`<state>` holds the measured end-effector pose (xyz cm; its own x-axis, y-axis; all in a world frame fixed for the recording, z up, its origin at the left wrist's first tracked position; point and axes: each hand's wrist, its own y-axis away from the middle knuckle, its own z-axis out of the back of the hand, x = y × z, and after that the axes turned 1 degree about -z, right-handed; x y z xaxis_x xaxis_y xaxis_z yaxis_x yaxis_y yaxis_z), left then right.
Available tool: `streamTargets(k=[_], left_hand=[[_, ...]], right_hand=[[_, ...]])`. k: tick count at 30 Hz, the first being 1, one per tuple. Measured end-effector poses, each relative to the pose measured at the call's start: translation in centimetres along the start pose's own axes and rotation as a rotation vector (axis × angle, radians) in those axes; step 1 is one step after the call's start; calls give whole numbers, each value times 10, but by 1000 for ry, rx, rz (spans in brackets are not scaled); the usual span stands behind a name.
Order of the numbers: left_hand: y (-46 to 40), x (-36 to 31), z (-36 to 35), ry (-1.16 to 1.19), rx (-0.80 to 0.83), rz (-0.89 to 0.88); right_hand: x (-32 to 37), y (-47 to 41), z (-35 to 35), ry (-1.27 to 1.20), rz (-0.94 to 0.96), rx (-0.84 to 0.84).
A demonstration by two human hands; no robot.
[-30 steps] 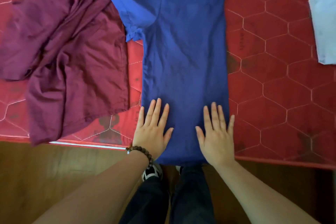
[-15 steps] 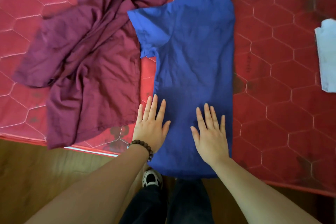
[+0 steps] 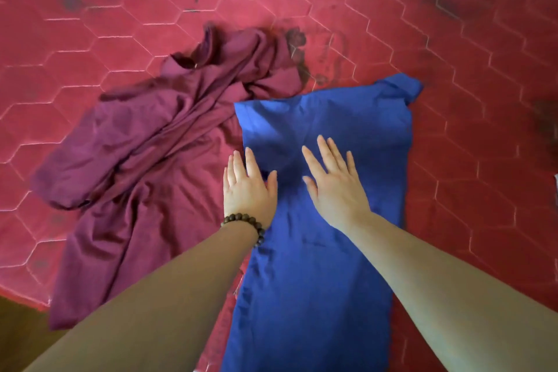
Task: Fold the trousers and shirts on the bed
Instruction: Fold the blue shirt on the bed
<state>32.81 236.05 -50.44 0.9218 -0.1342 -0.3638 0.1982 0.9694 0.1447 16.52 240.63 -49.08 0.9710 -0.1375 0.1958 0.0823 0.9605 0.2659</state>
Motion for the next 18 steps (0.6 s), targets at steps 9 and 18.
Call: streamTargets(k=[9,18], left_hand=[[-40,14,-47,-132,106,-59],[-40,16,-47,-139,100,-74]], right_hand=[[14,-146,19,-17,179,141],[26,-186,42,68,258,267]])
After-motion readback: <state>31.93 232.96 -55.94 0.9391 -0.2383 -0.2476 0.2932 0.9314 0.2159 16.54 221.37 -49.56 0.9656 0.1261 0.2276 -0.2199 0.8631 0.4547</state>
